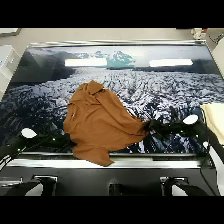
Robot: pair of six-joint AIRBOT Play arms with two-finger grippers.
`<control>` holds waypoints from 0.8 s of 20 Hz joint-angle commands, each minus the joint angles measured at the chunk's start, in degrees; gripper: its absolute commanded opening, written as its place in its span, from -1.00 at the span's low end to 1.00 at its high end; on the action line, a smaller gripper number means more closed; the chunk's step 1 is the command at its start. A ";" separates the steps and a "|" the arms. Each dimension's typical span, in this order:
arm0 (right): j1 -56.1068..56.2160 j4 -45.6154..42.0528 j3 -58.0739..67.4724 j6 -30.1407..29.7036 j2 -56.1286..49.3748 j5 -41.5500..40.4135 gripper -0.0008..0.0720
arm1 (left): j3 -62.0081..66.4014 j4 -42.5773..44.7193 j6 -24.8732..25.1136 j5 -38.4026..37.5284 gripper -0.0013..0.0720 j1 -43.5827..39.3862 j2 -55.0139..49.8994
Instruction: Fold the clothes and pants, and hang the long-sleeved shirts on hangers.
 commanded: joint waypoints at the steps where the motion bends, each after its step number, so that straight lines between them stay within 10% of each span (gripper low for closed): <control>1: -3.89 -0.66 5.16 -2.01 -0.09 6.78 0.94 | 2.60 1.22 1.46 -0.87 -0.90 -0.22 1.14; 7: -9.25 -4.46 5.18 -2.80 -1.09 15.06 0.94 | 7.32 2.58 1.42 -0.50 -0.90 0.48 1.40; 16: 7.04 0.44 -0.17 2.19 -5.90 -3.02 0.74 | 7.48 2.36 1.25 -2.05 -0.90 0.48 1.70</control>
